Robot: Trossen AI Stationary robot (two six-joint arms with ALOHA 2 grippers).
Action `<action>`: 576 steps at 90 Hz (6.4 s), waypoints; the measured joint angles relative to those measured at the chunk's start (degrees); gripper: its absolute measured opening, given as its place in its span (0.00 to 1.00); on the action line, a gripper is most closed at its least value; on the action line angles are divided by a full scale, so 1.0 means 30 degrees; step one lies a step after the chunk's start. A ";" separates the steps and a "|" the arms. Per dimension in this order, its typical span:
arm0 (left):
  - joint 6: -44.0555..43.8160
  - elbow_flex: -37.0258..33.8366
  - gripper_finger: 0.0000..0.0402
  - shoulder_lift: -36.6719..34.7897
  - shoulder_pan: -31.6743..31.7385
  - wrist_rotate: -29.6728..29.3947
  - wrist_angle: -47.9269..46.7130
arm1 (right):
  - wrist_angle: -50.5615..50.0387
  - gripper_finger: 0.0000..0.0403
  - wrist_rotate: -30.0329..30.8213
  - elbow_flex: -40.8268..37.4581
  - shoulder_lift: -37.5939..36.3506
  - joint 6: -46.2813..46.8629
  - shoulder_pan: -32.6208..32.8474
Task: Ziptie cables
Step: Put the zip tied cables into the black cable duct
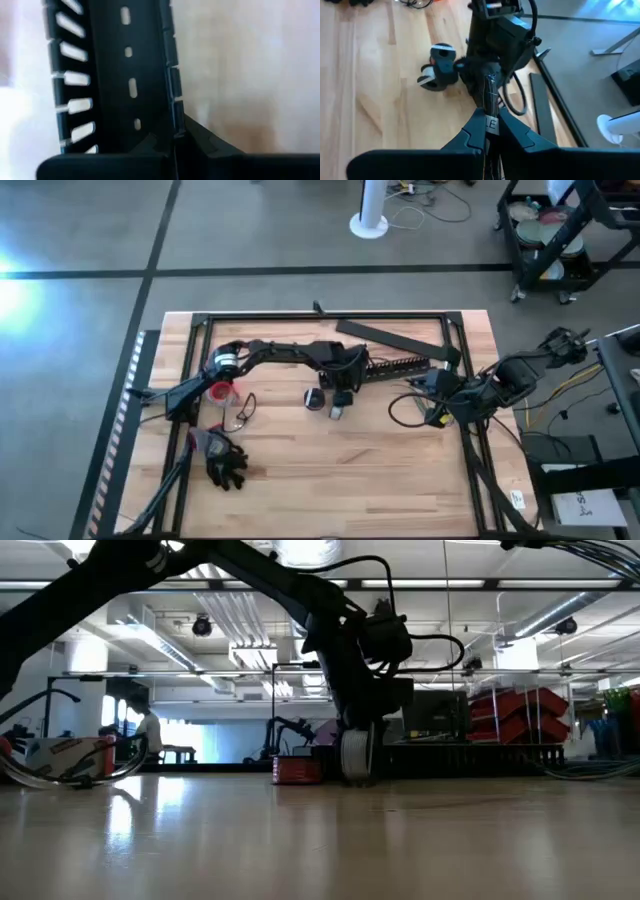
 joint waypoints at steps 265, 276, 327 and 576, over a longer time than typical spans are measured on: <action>-0.6052 -1.7942 0.41 -1.4522 -0.9853 -0.8266 1.3606 | 2.7337 0.03 -0.6486 -0.8132 1.0138 -1.1095 -0.4452; -0.5389 -2.0163 0.43 -1.4607 -1.0498 -1.0383 1.7528 | 3.0014 0.03 -0.8696 -0.7728 1.2007 -1.0166 -0.5393; -0.5581 -2.2624 0.45 -1.4614 -1.0677 -1.1668 2.1110 | 2.9909 0.03 -0.8834 -0.3832 1.6320 -0.6724 -0.6056; -1.2137 -2.2156 0.00 -1.7470 -1.0407 -0.3562 0.3518 | 1.3780 0.43 -0.6811 -1.0650 0.6237 -0.3455 -0.4561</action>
